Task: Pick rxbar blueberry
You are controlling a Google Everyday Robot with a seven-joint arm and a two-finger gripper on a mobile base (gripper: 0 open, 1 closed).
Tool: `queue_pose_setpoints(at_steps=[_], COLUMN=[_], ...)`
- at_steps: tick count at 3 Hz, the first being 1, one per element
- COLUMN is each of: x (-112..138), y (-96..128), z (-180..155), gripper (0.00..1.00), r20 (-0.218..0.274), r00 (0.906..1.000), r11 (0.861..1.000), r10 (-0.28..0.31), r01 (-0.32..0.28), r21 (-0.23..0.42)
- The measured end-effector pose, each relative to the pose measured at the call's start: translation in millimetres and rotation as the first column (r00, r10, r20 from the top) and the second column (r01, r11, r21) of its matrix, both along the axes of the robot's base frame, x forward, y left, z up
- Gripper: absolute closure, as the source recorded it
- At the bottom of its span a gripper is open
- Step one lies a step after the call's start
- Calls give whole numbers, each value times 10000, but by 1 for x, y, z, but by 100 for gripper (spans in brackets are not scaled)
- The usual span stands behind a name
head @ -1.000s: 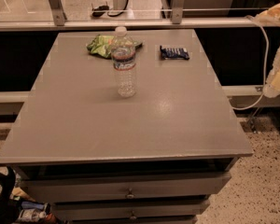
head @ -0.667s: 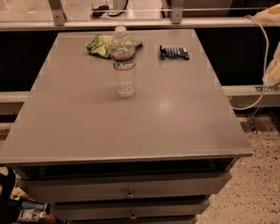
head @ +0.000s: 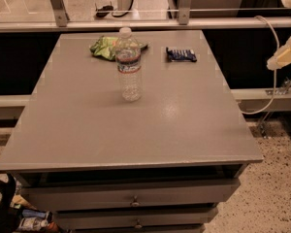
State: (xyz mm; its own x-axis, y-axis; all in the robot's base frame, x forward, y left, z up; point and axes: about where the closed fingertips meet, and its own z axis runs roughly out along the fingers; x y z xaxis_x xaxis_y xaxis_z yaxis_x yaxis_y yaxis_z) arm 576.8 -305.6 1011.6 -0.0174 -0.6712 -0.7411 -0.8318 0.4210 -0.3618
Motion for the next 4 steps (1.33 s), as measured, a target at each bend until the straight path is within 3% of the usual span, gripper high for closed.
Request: queue_pose_setpoints(at_steps=[1,3,4], x=[0,70,108], y=[0,20,26], z=[0,-18,-38], gripper=[0,0,0], r20=[-1,-127,-389], r00=[10000,9997,9982], r11=[10000,9953,9950], r10=[1,196,-461], r01=[-1,-183,494], r21=[1,949,865])
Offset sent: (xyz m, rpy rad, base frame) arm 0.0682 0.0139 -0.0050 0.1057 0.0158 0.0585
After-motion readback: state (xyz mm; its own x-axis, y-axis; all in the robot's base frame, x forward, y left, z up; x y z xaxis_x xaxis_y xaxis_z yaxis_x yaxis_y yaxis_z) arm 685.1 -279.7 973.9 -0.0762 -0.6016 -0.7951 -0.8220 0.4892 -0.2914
